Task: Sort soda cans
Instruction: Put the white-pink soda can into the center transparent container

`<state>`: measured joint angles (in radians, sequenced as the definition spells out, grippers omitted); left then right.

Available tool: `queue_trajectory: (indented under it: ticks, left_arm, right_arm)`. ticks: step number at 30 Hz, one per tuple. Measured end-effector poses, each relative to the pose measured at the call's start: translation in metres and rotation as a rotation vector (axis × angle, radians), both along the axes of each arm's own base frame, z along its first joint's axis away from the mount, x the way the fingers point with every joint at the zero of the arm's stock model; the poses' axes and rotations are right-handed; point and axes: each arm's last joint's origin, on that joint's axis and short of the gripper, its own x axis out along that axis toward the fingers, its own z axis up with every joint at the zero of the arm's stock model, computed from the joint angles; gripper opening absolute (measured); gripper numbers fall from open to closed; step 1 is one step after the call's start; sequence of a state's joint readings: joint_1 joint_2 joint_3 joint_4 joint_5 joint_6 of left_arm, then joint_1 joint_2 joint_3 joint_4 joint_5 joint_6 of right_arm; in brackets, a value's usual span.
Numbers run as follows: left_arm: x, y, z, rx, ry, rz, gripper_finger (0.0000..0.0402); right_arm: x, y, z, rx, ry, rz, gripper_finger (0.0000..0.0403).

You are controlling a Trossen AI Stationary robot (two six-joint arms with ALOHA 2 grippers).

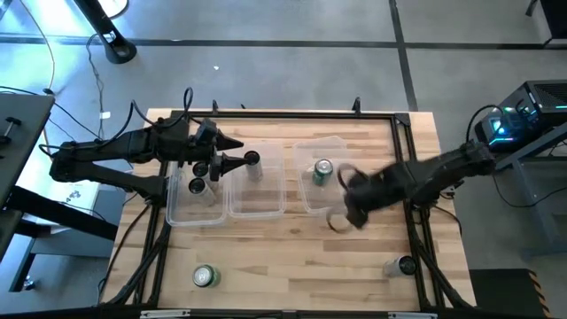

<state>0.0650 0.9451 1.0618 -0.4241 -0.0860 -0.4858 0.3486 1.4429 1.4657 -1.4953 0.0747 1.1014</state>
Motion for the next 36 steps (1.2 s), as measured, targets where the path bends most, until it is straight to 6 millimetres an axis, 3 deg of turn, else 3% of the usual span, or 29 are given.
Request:
queue_trajectory:
  ticks: [5,16,22,30,36]
  left_arm:
    - [0.0,0.0,0.0,-0.003,-0.004,-0.014,0.0355]
    - [0.0,-0.001,0.0,-0.015,-0.004,-0.05,0.0355]
    - [0.0,-0.001,0.0,-0.015,-0.004,-0.05,0.0355]
    - [0.0,-0.001,0.0,-0.022,-0.005,-0.048,0.0355]
    - [0.0,-0.002,0.0,-0.025,-0.005,-0.047,0.0355]
  right_arm:
    - [-0.029,0.039,-0.018,0.117,0.132,-0.126,0.0373]
    - [-0.07,0.092,-0.033,0.235,0.319,-0.267,0.0373]
    - [-0.075,0.107,-0.041,0.283,0.29,-0.282,0.0373]
    - [-0.087,0.117,-0.082,0.285,0.346,-0.299,0.0373]
    - [-0.085,0.12,-0.099,0.338,0.313,-0.274,0.0355]
